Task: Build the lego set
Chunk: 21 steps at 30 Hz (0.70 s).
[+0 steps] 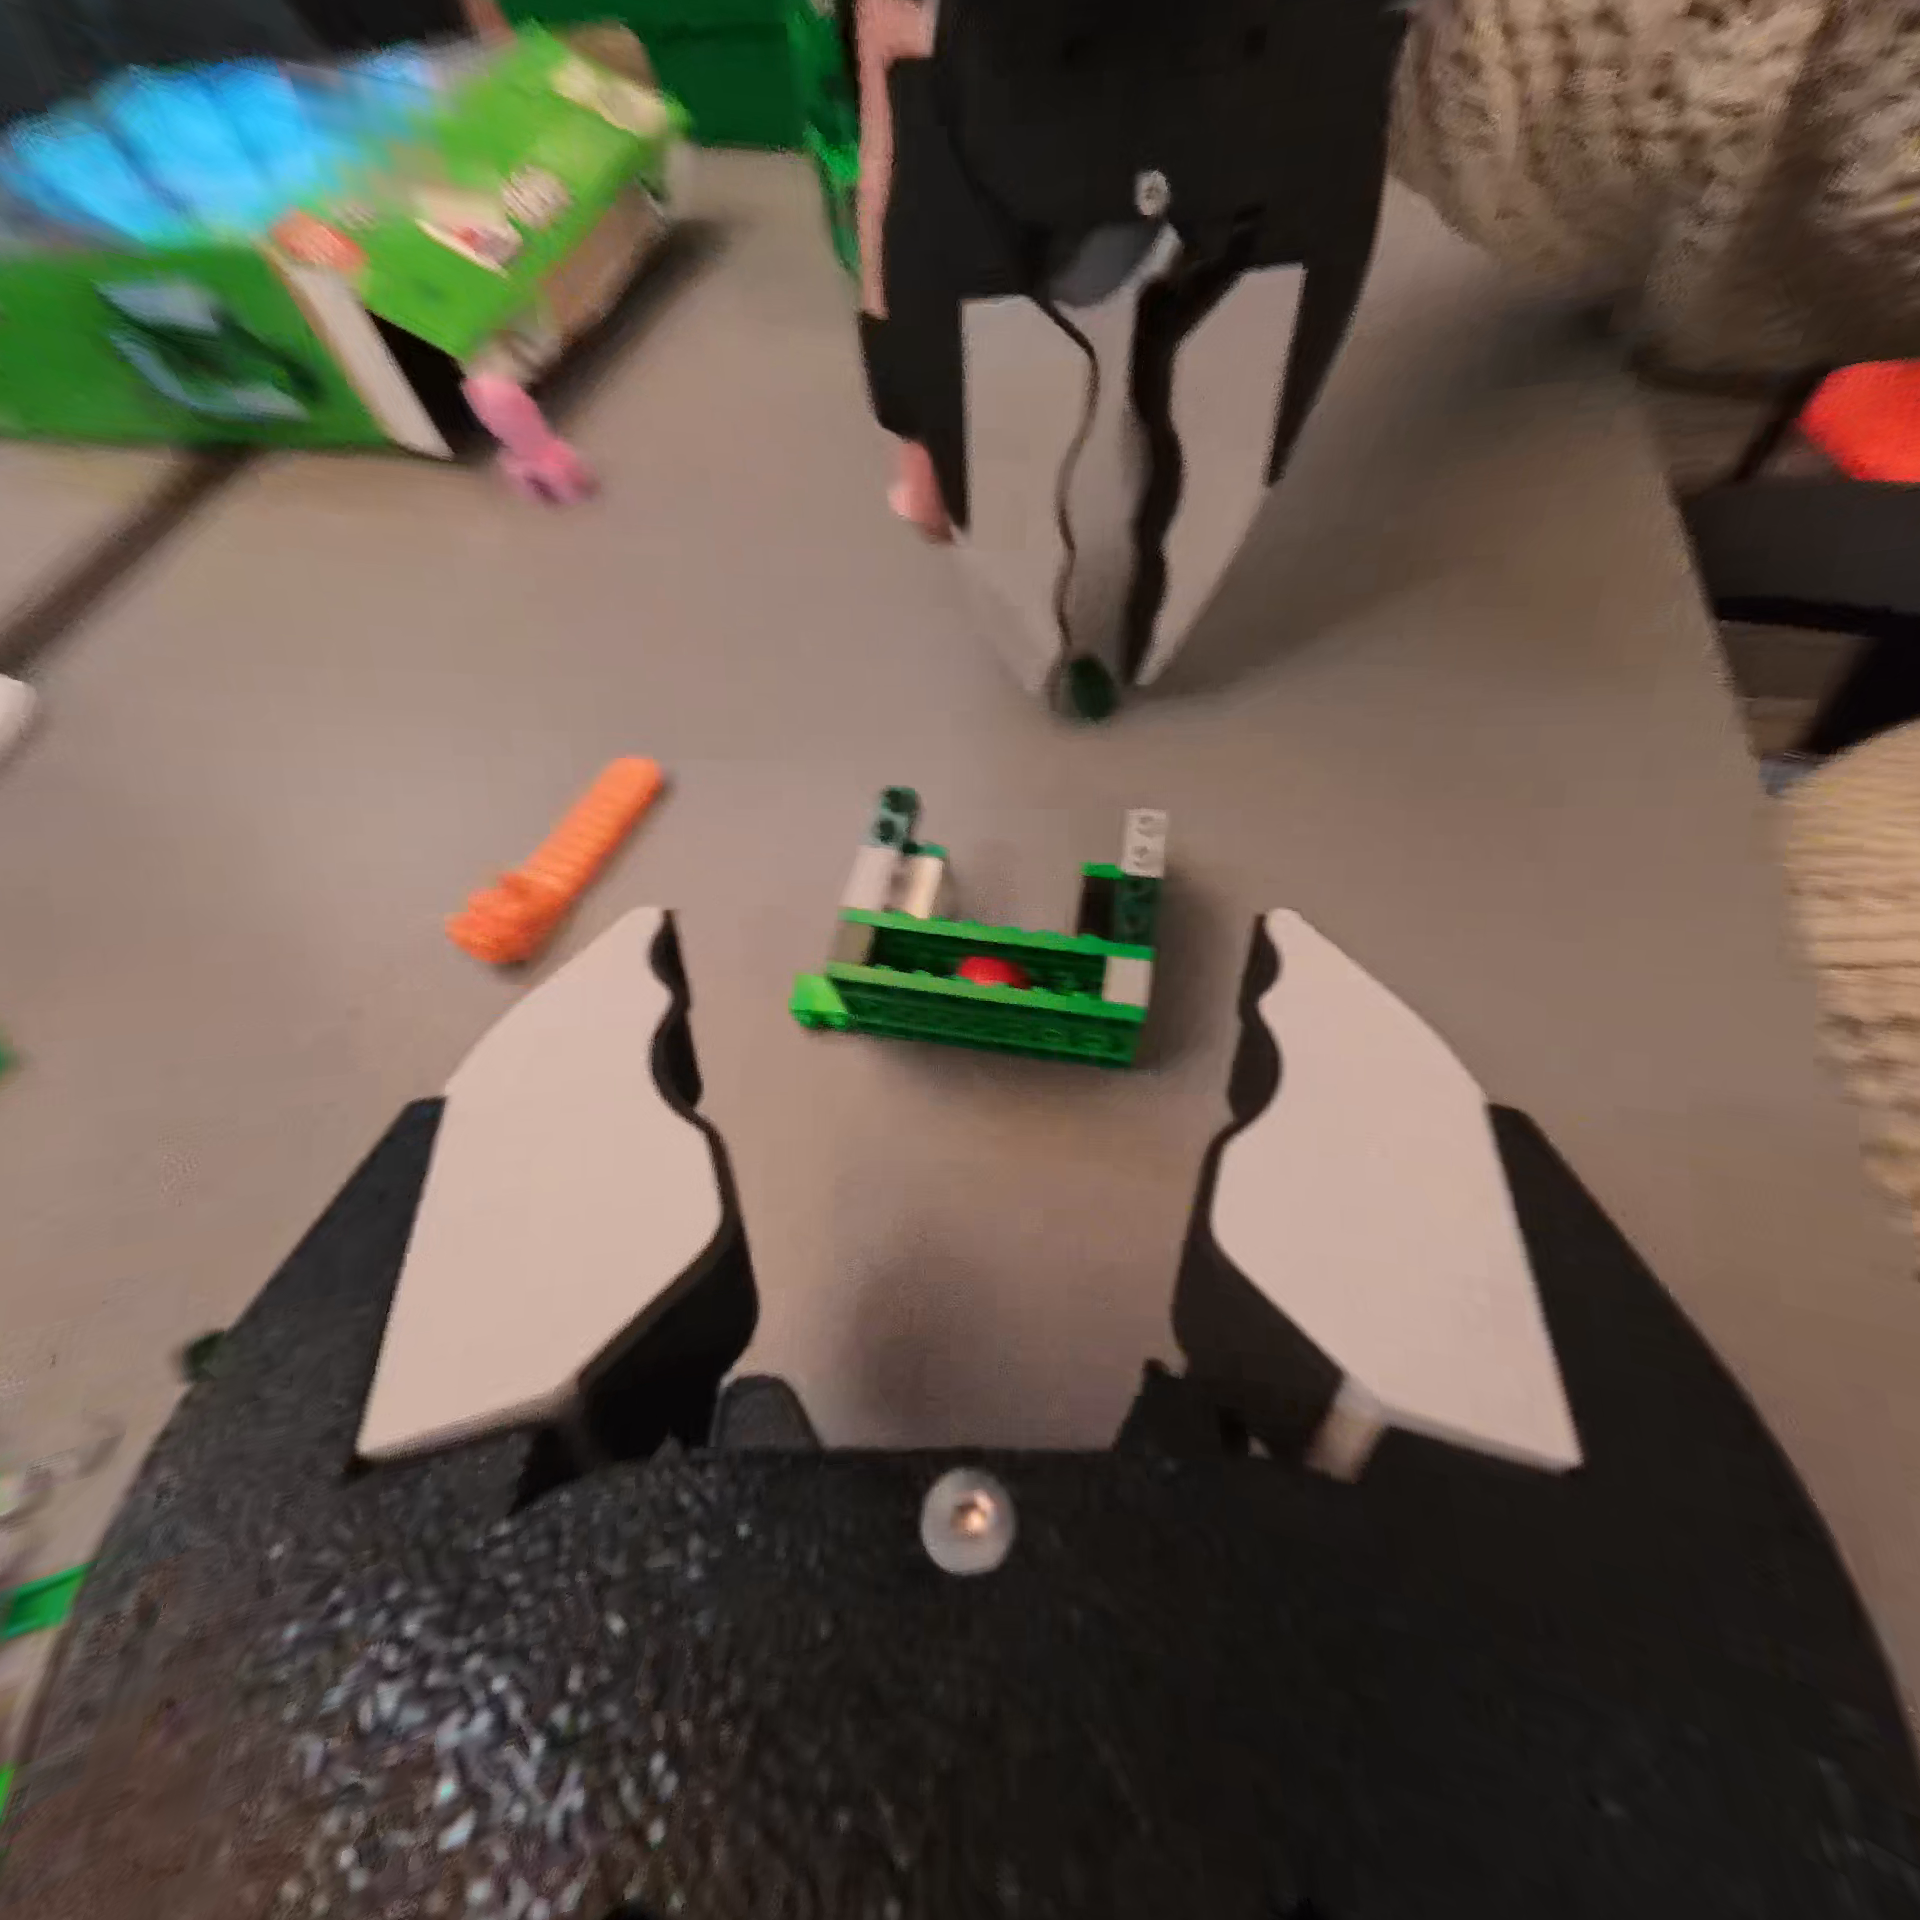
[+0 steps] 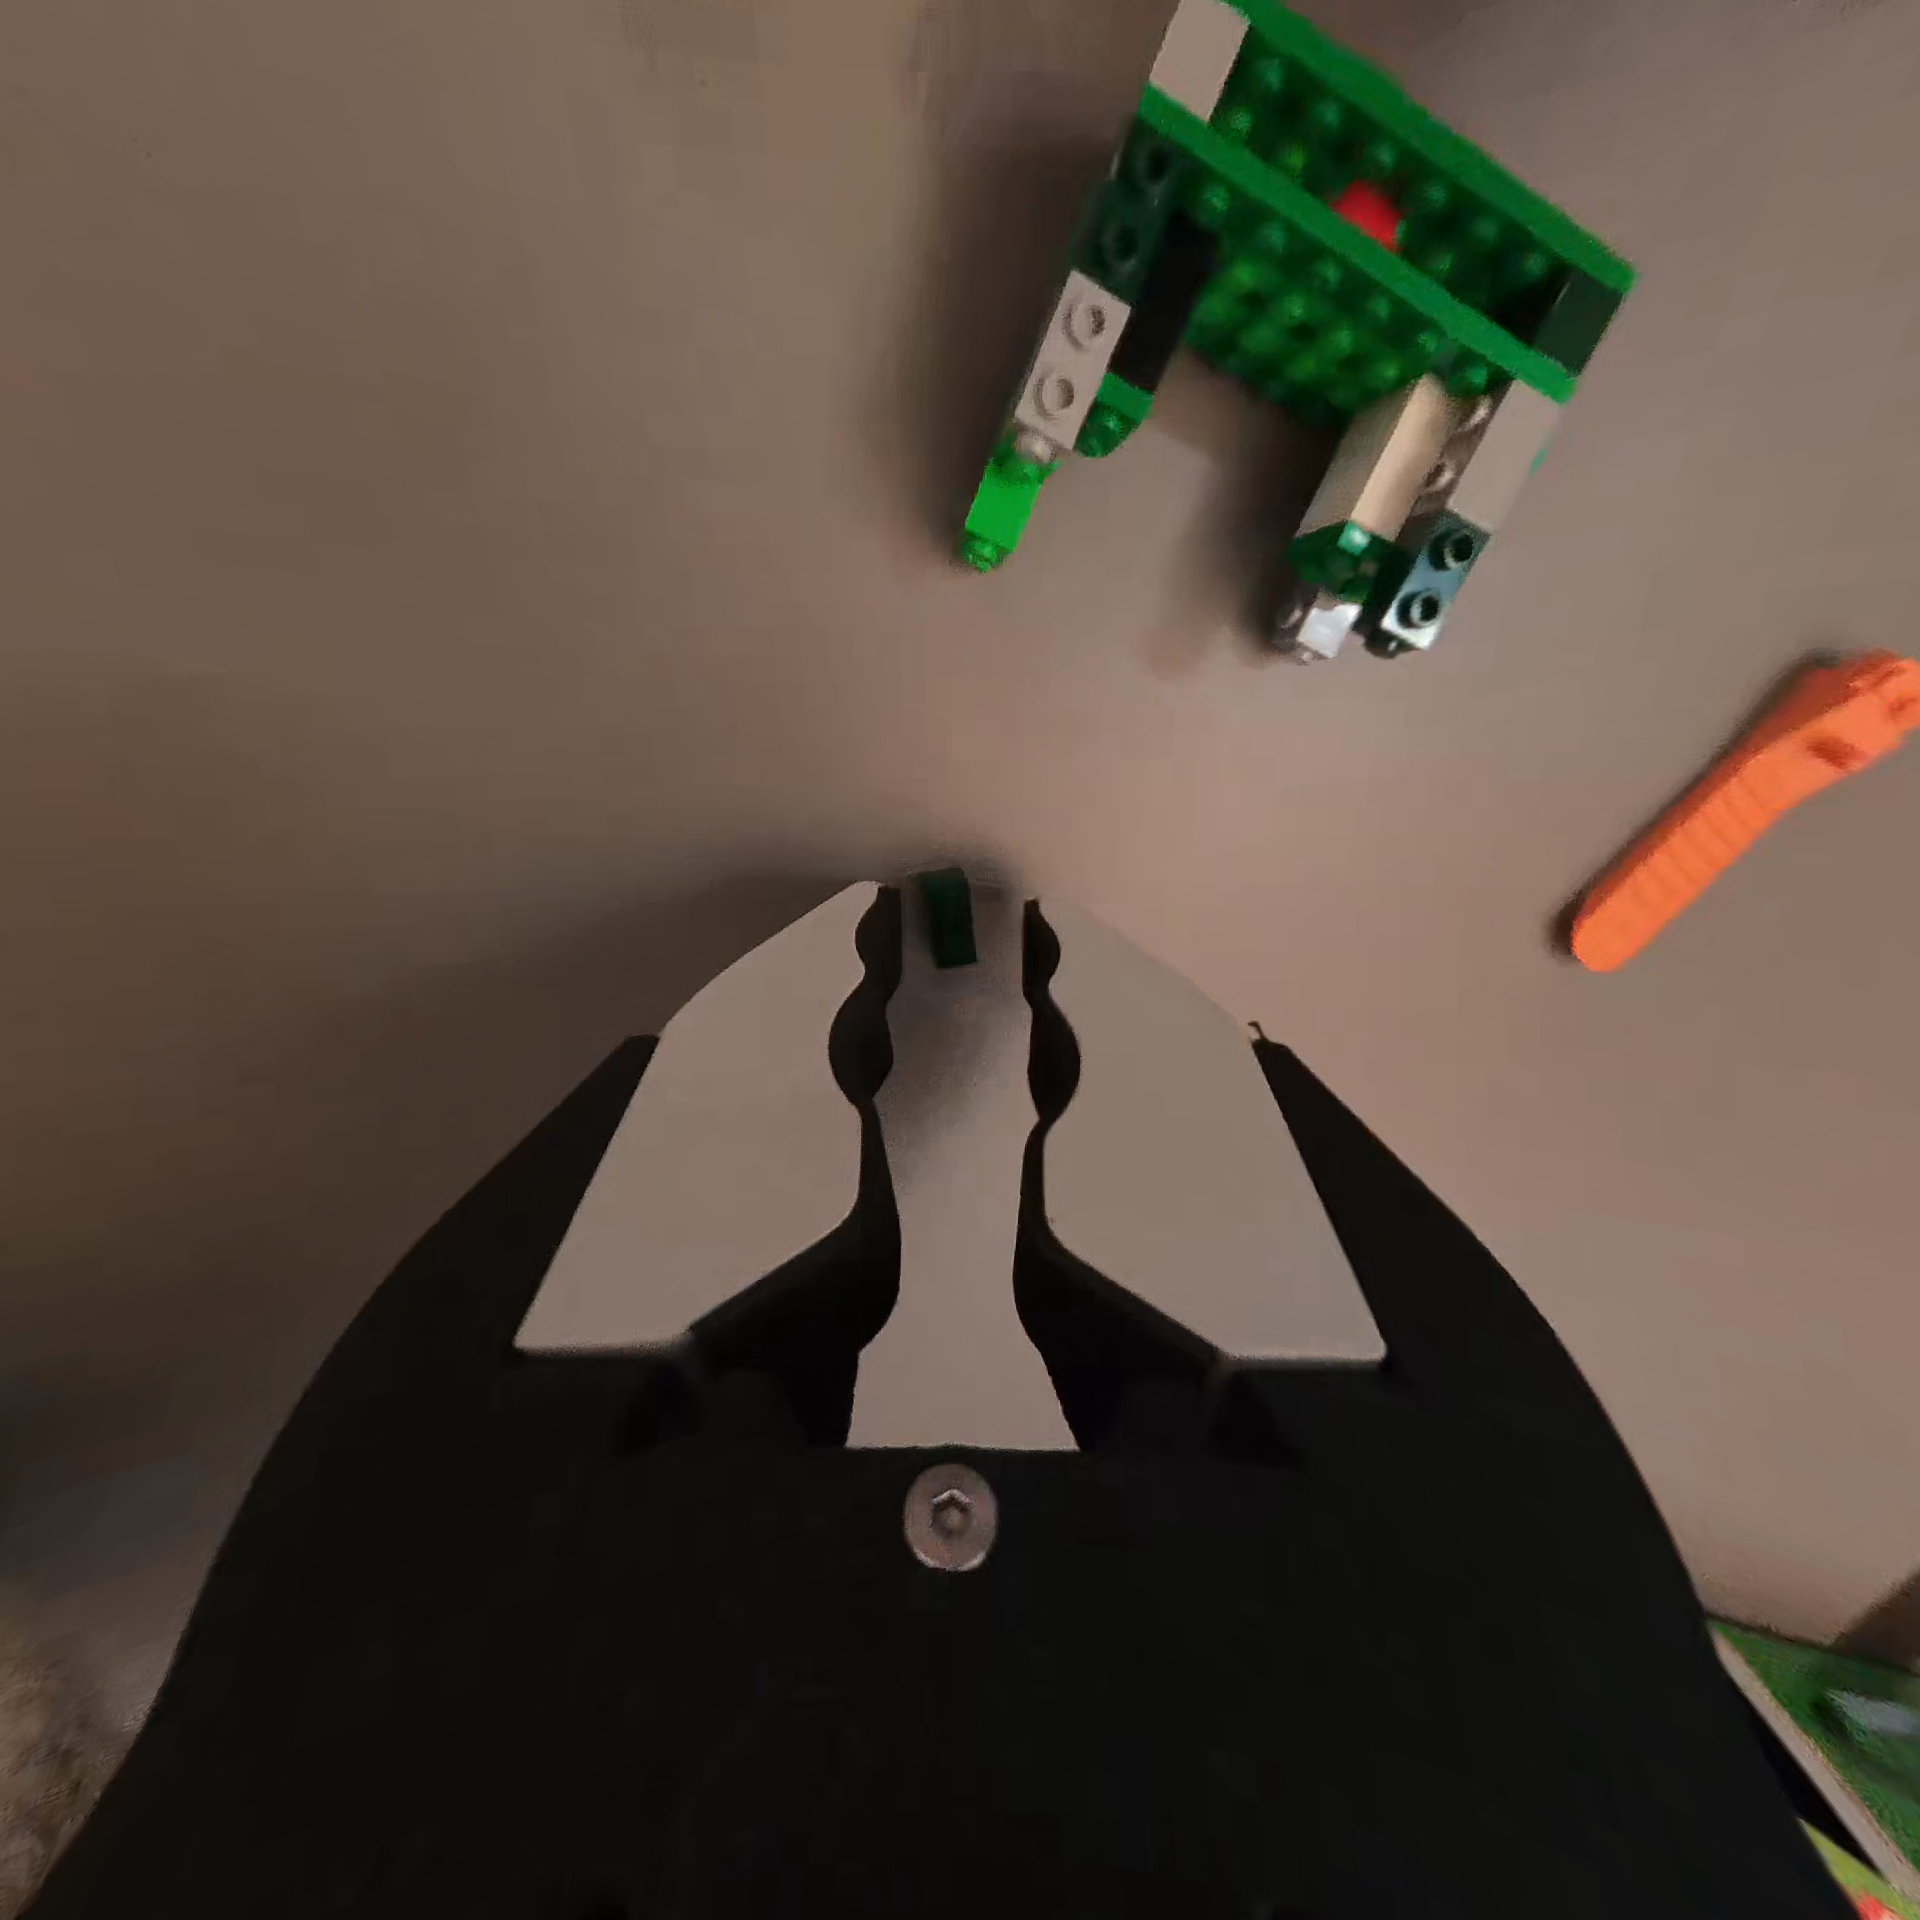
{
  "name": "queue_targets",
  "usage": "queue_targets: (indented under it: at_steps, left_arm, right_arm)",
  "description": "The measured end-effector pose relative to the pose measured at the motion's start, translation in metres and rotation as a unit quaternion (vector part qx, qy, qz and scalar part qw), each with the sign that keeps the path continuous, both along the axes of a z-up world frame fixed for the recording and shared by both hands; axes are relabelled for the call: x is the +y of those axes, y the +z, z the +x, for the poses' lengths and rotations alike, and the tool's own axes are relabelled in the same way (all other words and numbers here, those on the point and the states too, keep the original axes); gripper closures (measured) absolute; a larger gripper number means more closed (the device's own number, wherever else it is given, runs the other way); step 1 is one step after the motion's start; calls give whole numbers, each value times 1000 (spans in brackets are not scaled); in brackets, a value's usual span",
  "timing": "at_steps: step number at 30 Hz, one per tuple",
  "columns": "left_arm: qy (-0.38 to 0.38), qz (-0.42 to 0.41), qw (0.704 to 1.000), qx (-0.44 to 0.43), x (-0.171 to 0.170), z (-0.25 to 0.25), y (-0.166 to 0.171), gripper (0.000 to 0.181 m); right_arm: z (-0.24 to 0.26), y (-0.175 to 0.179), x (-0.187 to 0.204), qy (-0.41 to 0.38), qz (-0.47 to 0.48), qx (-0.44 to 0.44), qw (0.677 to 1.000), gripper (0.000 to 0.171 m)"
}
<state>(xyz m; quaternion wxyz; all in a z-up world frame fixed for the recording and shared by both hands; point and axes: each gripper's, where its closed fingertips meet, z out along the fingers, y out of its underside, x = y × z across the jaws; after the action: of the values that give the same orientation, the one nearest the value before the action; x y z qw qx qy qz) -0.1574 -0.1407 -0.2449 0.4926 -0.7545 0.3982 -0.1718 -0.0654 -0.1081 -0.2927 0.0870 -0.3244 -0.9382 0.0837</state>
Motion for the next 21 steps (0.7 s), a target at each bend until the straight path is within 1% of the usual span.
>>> queue_targets:
  at_steps: [1, 2, 4, 6, 8, 10, 14, 16, 18, 21]
  left_arm:
    - [-11, -32, 999, -2, -3, 3, -8, 74]
    - [-18, -47, 999, 6, -5, 4, -15, 72]
    - [-27, -54, 998, 34, -6, 9, -28, 72]
    - [-35, -61, 996, 59, -6, 14, -39, 73]
    - [-36, -56, 995, 79, -3, 17, -46, 77]
    - [-35, -58, 994, 85, 0, 19, -48, 80]
    - [-35, -70, 994, 81, 6, 26, -49, 87]
    - [-44, -63, 994, 83, 7, 29, -48, 85]
    - [-49, -47, 994, 91, 11, 28, -46, 78]
    - [-92, -54, 990, 88, 5, 32, -48, 75]
  right_arm:
    - [1, -2, 1, -1, 2, -16, 1000, 151]
    - [1, -3, 2, 0, 3, -25, 1000, 152]
    - [1, -5, 0, 4, -5, -34, 999, 163]
    - [3, -5, -3, -6, -25, -44, 999, 163]
    - [-2, 0, -7, -22, -56, -19, 998, 163]
    - [-7, 8, -15, -36, -113, 19, 993, 163]
    - [-14, 21, -28, -54, -230, 117, 965, 164]
    - [-12, 24, -31, -61, -280, 149, 946, 164]
    - [-8, 26, -34, -65, -329, 166, 927, 164]
    - [-2, 27, -33, -71, -369, 166, 912, 164]
